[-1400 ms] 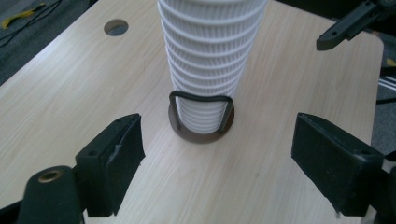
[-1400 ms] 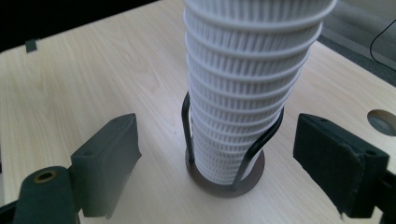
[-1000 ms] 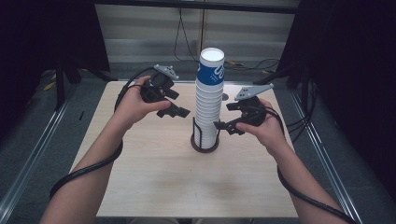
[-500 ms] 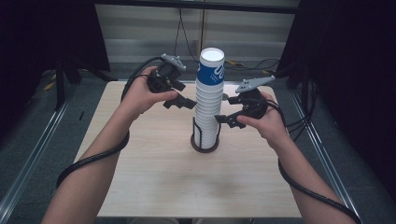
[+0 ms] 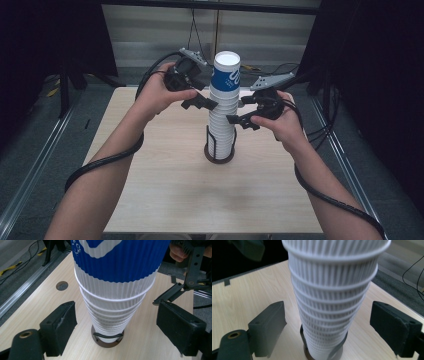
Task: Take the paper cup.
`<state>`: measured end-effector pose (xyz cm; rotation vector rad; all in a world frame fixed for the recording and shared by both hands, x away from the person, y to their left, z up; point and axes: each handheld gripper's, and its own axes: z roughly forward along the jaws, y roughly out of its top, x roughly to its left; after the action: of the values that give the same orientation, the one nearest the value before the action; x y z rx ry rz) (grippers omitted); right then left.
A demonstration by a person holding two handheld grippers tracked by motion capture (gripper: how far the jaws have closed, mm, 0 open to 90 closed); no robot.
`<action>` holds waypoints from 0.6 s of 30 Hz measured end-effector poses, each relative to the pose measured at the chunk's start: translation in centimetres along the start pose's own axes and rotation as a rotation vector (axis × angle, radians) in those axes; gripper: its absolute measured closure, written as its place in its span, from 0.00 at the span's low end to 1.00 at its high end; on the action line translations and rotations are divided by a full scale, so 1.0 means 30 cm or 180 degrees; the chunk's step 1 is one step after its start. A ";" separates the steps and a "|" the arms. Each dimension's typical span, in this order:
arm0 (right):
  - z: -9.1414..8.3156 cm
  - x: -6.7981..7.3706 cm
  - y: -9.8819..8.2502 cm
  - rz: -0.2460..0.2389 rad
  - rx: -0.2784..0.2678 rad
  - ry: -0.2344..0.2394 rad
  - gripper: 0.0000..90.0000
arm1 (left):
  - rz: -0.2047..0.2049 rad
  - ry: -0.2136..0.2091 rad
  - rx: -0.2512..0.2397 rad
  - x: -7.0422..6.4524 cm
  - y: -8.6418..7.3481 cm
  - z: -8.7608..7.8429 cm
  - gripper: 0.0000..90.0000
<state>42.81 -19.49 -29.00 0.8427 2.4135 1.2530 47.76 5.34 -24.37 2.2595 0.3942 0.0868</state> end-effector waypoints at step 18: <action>0.034 -0.007 0.063 0.0005 -0.0068 -0.0065 0.15 | 0.0001 -0.0071 -0.0263 0.007 0.065 0.034 0.17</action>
<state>44.16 -18.11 -28.04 0.8475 2.3797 1.2624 48.65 3.46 -23.59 2.1773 0.3717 0.0766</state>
